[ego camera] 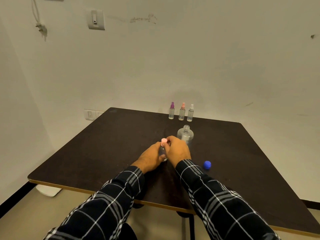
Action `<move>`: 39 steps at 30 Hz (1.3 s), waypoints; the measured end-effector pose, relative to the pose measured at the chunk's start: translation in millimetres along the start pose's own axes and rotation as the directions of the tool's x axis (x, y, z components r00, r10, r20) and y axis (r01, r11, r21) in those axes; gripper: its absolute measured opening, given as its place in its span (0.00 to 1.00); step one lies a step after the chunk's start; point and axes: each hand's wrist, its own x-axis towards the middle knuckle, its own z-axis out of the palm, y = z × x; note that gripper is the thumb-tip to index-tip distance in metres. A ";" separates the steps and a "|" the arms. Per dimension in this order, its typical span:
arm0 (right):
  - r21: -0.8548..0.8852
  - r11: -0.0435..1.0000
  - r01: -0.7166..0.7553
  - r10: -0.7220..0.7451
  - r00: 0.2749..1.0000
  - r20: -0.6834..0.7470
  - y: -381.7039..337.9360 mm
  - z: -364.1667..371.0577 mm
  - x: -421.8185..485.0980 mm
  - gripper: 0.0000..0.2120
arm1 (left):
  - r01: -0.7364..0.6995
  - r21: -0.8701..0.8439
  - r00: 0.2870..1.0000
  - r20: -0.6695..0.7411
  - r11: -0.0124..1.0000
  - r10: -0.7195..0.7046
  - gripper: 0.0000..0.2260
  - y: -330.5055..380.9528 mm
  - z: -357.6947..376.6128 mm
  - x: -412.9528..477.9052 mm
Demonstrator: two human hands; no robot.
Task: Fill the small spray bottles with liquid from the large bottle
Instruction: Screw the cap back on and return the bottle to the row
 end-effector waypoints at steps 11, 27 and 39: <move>0.134 0.991 -0.004 -0.007 0.997 0.078 23.4 -6.1 -19.0 0.18 | -0.123 -0.167 0.987 -0.120 0.978 0.104 0.25 -4.7 2.8 -13.5; 0.244 0.965 -0.093 0.128 0.984 -0.128 119.7 -135.6 10.8 0.25 | -0.132 -0.330 0.973 -0.221 0.935 0.060 0.37 50.2 52.2 37.5; 0.347 0.921 -0.176 0.235 0.963 -0.134 163.0 -105.8 127.7 0.26 | -0.107 -0.206 0.981 -0.184 0.973 0.069 0.30 36.7 31.3 102.3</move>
